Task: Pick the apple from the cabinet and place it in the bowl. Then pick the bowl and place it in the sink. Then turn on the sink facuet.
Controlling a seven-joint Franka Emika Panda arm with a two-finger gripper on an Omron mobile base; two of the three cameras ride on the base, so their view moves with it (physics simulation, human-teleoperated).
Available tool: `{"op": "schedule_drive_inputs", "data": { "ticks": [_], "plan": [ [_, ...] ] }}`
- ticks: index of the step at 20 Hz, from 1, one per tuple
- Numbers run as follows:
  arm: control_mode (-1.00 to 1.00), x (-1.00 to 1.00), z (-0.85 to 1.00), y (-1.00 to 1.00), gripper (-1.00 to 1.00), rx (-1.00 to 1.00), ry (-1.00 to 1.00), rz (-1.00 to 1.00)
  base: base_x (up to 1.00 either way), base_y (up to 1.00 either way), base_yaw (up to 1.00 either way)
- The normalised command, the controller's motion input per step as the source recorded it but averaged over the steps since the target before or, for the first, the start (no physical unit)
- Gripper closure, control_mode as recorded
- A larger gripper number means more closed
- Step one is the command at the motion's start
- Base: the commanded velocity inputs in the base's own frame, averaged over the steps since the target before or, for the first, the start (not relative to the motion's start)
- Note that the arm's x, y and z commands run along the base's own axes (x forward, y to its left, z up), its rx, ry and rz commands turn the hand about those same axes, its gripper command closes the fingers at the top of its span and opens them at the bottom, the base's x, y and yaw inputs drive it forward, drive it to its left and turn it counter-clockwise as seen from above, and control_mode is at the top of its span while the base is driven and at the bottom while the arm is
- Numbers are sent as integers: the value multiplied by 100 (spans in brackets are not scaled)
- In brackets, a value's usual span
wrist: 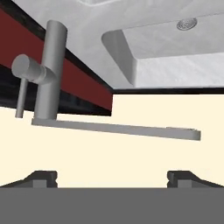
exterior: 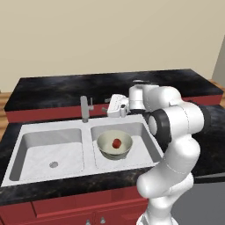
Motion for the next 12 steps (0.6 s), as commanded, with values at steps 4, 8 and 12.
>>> {"op": "schedule_drive_inputs", "data": {
  "ticks": [4,8,12],
  "plan": [
    [-100,29,-13,21,-100,0,1,0,0,0,0],
    [-100,36,-6,20,-100,0,1,0,0,0,0],
    [-100,40,-5,6,-100,1,1,0,0,0,0]
  ]
}}
